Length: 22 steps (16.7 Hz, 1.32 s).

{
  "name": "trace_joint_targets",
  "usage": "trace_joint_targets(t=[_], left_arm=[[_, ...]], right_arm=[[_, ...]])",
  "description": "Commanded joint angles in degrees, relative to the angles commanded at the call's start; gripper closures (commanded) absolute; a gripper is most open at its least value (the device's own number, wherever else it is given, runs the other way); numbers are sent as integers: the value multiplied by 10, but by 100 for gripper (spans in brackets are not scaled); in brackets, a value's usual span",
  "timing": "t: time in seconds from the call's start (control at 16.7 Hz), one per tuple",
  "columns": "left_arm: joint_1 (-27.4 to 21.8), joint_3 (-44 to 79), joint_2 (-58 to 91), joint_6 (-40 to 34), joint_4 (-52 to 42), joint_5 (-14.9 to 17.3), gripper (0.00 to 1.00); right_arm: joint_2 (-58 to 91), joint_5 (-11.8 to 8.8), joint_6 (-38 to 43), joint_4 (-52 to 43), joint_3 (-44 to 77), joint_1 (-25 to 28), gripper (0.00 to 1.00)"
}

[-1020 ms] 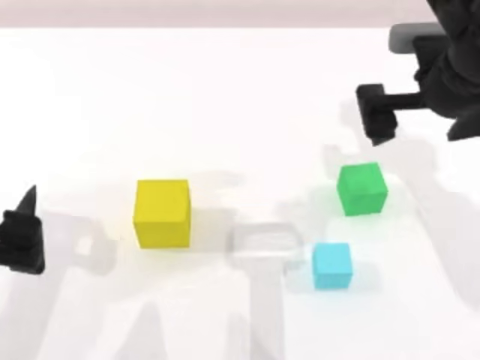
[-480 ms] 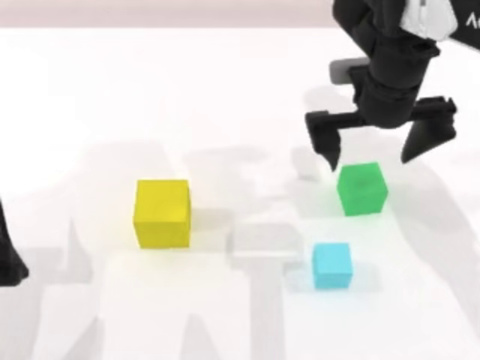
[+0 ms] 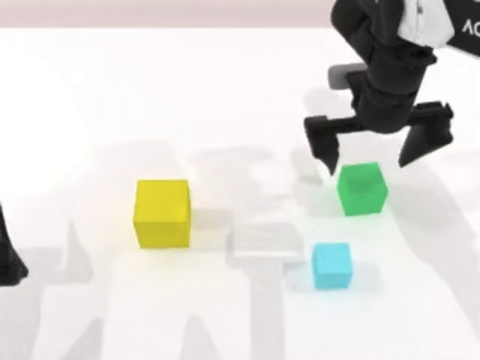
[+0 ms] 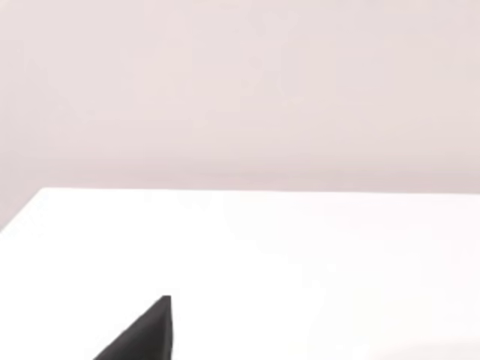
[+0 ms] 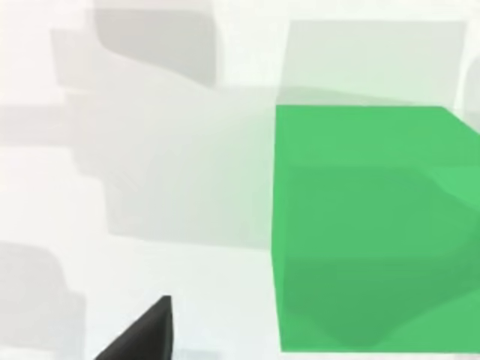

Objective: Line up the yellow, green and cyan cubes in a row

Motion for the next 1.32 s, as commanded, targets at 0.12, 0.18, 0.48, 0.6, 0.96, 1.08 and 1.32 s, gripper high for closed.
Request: trace_joint_targets(t=[0.12, 0.18, 0.48, 0.6, 0.96, 1.08, 1.32], left_arm=[[0, 0, 0, 0, 0, 0, 0], [0, 0, 0, 0, 0, 0, 0], [0, 0, 0, 0, 0, 0, 0], [0, 0, 0, 0, 0, 0, 0], [0, 0, 0, 0, 0, 0, 0], [0, 0, 0, 0, 0, 0, 0], [0, 0, 0, 0, 0, 0, 0]], right_arm=[[11, 0, 0, 40, -28, 1, 0], [17, 0, 1, 64, -44, 1, 0], [44, 0, 2, 152, -106, 2, 0], [45, 0, 3, 154, -107, 2, 0], [45, 0, 3, 154, -107, 2, 30], [45, 0, 3, 154, -107, 2, 45], [45, 0, 3, 154, -107, 2, 75]])
